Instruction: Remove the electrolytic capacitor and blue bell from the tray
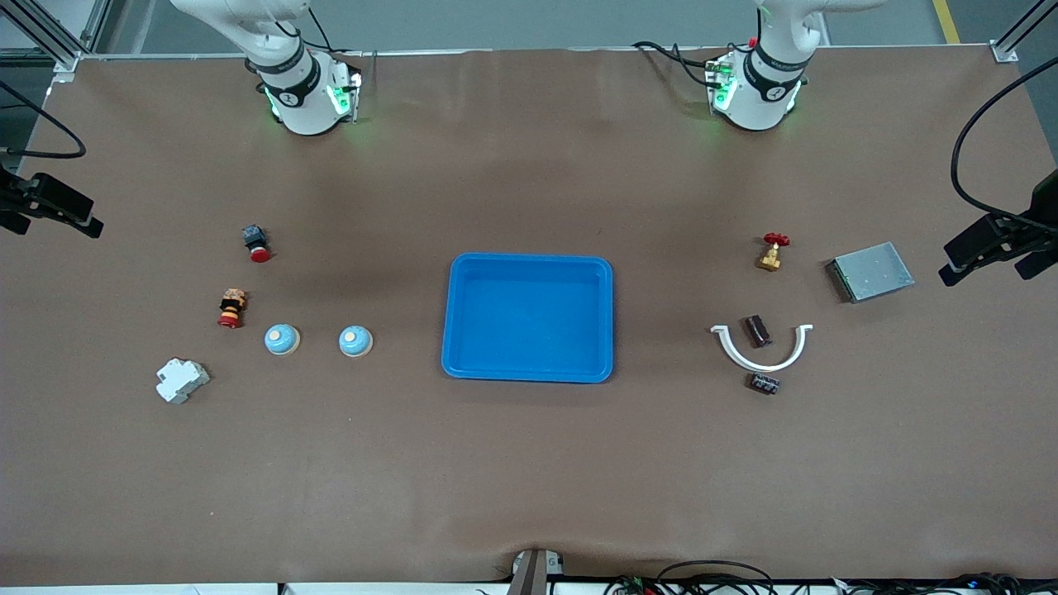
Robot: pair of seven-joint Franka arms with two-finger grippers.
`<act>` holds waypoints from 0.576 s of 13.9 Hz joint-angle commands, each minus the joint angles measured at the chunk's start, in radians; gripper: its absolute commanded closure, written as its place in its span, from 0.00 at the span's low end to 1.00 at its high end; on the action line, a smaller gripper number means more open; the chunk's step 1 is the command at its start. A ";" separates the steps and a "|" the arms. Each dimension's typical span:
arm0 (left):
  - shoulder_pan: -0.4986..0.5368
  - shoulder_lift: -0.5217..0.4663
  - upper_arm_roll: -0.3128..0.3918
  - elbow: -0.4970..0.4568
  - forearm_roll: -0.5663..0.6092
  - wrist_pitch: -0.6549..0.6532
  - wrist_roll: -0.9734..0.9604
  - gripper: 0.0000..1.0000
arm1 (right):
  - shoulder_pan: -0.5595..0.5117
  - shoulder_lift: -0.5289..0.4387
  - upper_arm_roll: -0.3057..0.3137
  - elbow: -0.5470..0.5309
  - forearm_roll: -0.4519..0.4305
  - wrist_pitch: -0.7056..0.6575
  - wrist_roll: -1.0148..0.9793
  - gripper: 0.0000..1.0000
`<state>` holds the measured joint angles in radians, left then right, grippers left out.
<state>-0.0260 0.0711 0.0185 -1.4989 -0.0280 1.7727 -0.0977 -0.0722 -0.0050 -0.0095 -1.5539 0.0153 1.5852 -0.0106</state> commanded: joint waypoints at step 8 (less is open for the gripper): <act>-0.008 0.004 0.000 -0.009 -0.009 -0.012 0.029 0.00 | -0.009 -0.012 0.008 -0.025 0.023 0.013 -0.006 0.00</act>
<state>-0.0280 0.0738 0.0163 -1.5084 -0.0280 1.7716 -0.0974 -0.0722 -0.0050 -0.0091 -1.5656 0.0252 1.5901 -0.0106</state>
